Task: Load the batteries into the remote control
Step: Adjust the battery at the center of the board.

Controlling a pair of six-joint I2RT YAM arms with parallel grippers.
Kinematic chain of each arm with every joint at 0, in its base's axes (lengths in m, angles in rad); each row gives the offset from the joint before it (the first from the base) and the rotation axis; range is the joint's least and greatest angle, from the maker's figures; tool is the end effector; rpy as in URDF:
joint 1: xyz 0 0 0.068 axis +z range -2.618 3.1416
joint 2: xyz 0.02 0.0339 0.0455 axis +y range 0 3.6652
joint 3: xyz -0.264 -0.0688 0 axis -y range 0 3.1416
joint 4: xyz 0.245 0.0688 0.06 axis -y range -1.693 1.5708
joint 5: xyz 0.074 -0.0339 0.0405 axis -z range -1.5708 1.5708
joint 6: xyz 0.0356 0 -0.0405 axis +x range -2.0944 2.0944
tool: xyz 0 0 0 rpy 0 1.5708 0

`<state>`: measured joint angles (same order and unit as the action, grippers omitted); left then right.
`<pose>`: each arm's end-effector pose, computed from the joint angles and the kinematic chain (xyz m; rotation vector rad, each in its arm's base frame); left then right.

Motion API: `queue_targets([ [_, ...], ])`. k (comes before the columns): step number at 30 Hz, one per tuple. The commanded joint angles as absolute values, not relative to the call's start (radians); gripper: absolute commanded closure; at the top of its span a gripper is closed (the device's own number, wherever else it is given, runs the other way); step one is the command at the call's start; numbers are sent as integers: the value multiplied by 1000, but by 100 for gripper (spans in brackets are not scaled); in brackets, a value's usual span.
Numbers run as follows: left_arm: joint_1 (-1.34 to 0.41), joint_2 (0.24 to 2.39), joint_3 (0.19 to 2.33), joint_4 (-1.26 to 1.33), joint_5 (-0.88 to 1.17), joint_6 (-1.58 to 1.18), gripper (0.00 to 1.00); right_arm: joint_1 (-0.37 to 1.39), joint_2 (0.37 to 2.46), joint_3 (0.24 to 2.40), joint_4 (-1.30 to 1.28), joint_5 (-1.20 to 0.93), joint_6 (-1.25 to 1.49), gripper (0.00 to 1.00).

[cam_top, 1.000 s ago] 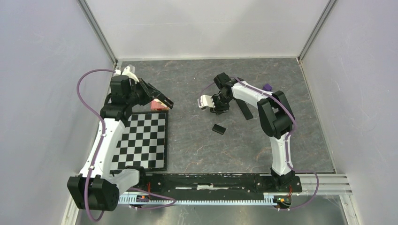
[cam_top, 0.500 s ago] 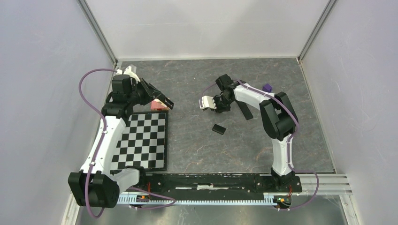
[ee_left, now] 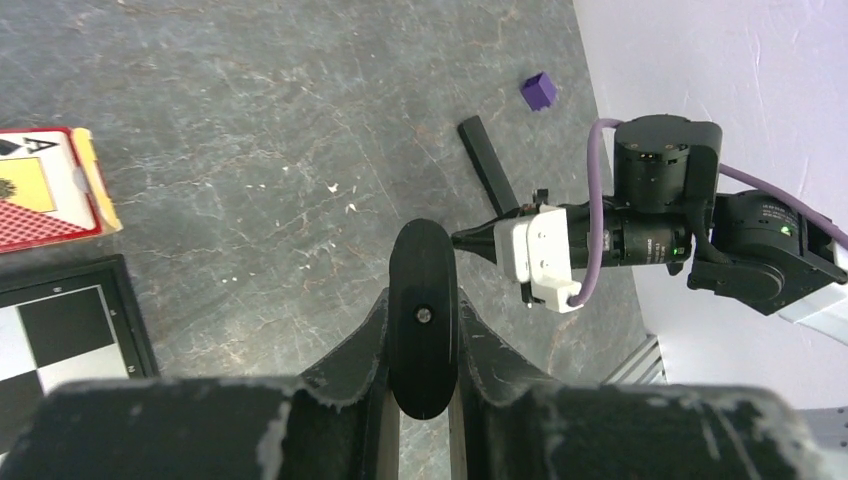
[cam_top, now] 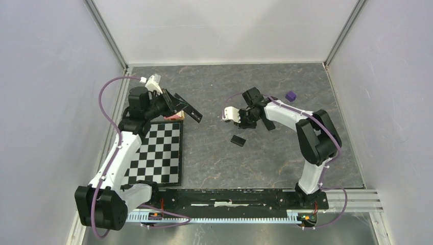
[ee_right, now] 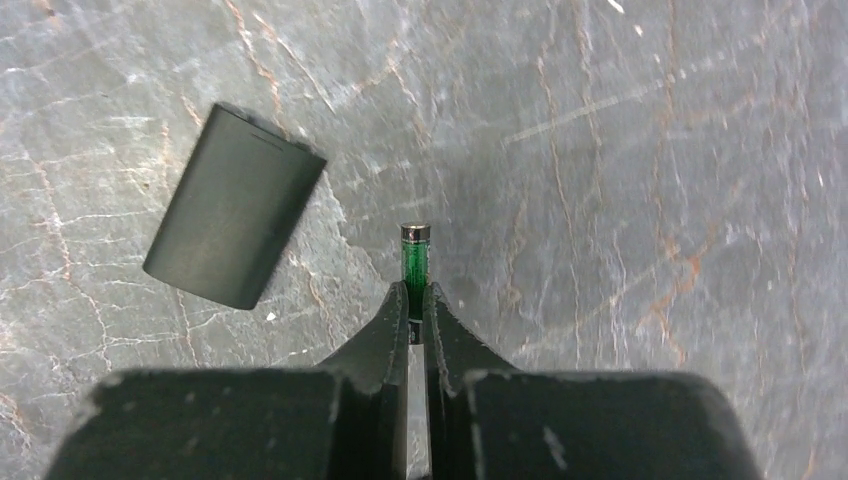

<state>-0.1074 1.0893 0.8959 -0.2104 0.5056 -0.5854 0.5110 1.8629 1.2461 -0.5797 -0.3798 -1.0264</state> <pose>0.2431 -0.0436 0.3180 -0.1432 2.0393 -0.9414 0.3160 0.1923 0.1739 -1.9210 1.8468 0.3665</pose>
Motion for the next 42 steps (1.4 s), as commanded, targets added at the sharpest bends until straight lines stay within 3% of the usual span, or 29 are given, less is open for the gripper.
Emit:
queue_targets([
  [1, -152, 1098, 879, -90, 523, -618, 98, 512, 1778, 1159, -409, -291, -881, 91],
  [14, -198, 1117, 866, -52, 478, -635, 98, 512, 1780, 1052, -245, -33, -427, 84],
  [23, -198, 1115, 877, -50, 473, -626, 98, 512, 1847, 1090, -299, -6, -394, 80],
  [28, -199, 1110, 891, -64, 465, -612, 98, 512, 1992, 1242, -563, -6, -456, 79],
  [33, -198, 1104, 908, -92, 462, -589, 98, 512, 1969, 1194, -537, -81, -474, 79],
  [42, -198, 1108, 908, -94, 463, -577, 98, 513, 1983, 1191, -543, -7, -451, 82],
])
